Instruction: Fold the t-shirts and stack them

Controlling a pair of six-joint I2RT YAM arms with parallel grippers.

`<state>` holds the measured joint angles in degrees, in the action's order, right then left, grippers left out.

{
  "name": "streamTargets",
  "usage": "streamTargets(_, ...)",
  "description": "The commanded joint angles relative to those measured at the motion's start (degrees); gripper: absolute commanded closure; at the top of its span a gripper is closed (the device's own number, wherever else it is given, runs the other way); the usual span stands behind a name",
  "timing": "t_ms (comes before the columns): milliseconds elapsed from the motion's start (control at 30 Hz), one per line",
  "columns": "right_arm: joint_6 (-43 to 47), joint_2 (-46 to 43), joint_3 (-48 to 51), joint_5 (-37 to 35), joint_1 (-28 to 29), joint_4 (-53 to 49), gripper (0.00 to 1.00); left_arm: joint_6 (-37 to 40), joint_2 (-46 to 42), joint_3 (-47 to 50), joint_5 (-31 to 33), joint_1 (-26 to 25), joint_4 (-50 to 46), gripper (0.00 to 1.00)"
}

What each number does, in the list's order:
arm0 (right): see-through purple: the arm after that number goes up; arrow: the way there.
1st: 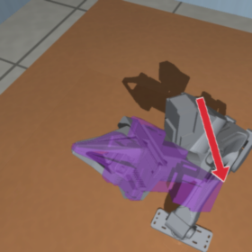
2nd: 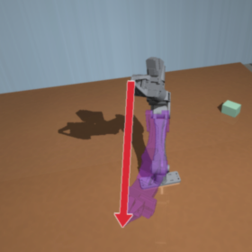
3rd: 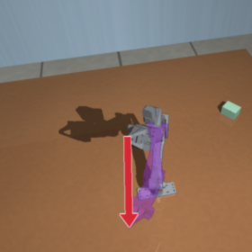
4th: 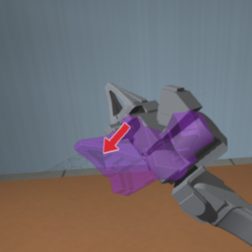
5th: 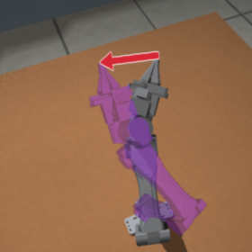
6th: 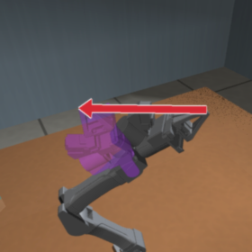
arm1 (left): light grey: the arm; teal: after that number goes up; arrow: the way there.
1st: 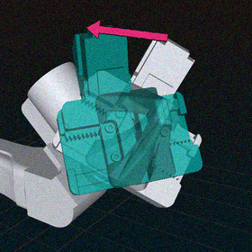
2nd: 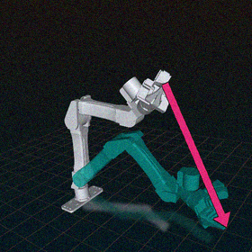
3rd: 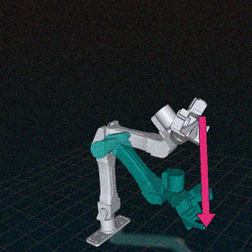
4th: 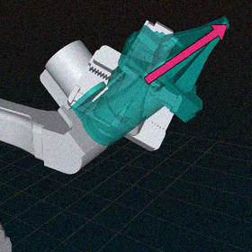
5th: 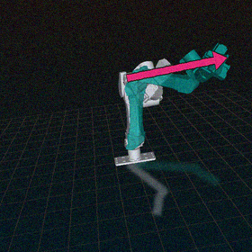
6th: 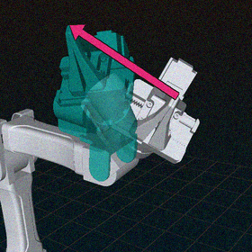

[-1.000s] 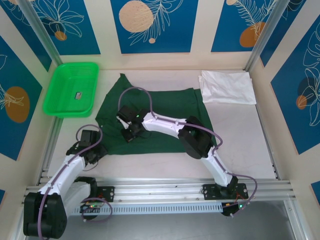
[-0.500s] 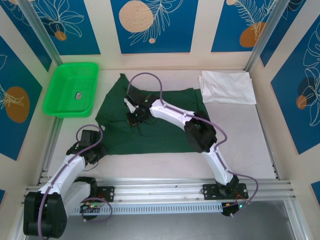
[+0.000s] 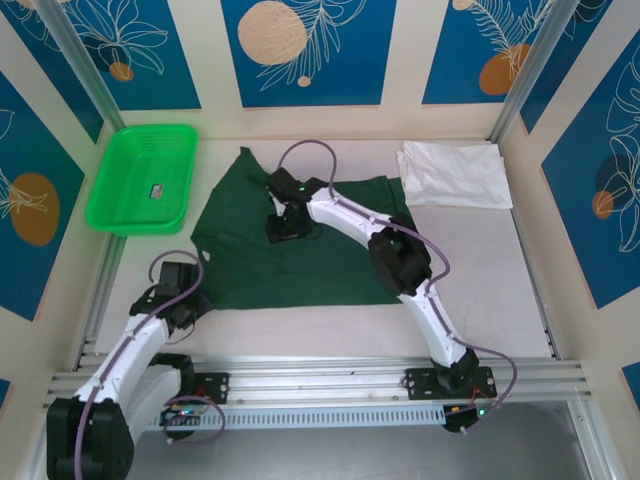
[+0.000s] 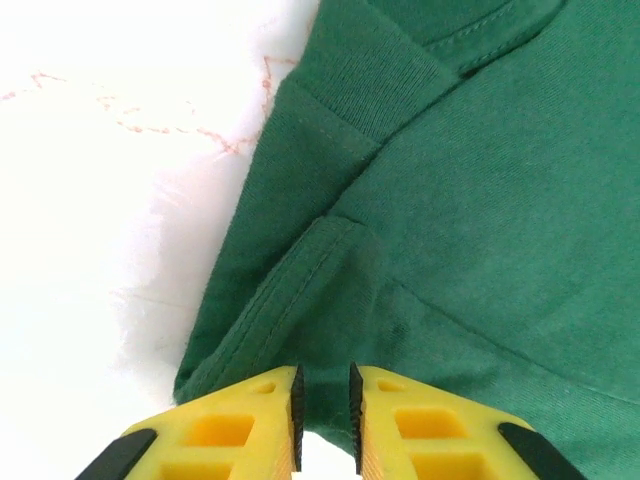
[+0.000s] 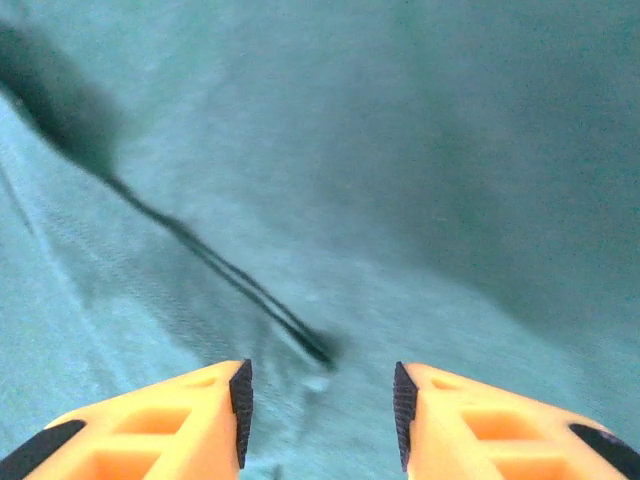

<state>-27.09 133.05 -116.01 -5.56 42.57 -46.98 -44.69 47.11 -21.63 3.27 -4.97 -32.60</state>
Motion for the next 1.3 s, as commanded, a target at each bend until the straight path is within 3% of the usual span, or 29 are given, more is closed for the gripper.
streamTargets(0, -5.1, -11.9, 8.2, -3.3, -2.6, 0.2, 0.55, -0.8, -3.3, -1.9, 1.1, 0.5, -3.3, 0.78)
streamTargets(100, -7.2, -24.6, 23.9, -5.0, -4.1, 7.2, 0.49, -0.3, -4.6, -6.5, -1.2, -0.7, -4.4, 0.77)
streamTargets(200, -12.8, -35.4, 40.4, -1.0, -7.6, 14.5, 0.50, 1.1, -3.3, -12.9, -0.3, -4.7, -5.5, 0.75)
streamTargets(333, -18.1, -44.4, 58.1, 7.3, -15.5, 19.7, 0.56, 2.5, 5.3, -19.6, 1.1, -14.2, -2.9, 0.75)
streamTargets(433, -18.6, -47.0, 64.1, 7.2, -19.2, 18.5, 0.59, 3.7, 15.5, -23.6, 1.5, -20.6, 0.2, 0.76)
streamTargets(600, -20.8, -52.4, 72.5, 6.1, -20.5, 20.5, 0.60, 4.8, 29.8, -26.4, 1.8, -23.3, 4.5, 0.78)
streamTargets(733, -24.0, -55.5, 75.7, 3.9, -20.4, 20.6, 0.61, 5.1, 34.8, -24.9, 3.1, -23.3, 6.0, 0.78)
streamTargets(1067, -25.7, -52.4, 78.9, 1.6, -19.9, 20.7, 0.66, 3.6, 35.7, -17.1, 7.0, -23.2, 4.7, 0.75)
streamTargets(1267, -28.2, -50.9, 79.4, 1.4, -15.6, 18.8, 0.67, 1.7, 30.5, -12.2, 6.7, -23.2, 3.2, 0.75)
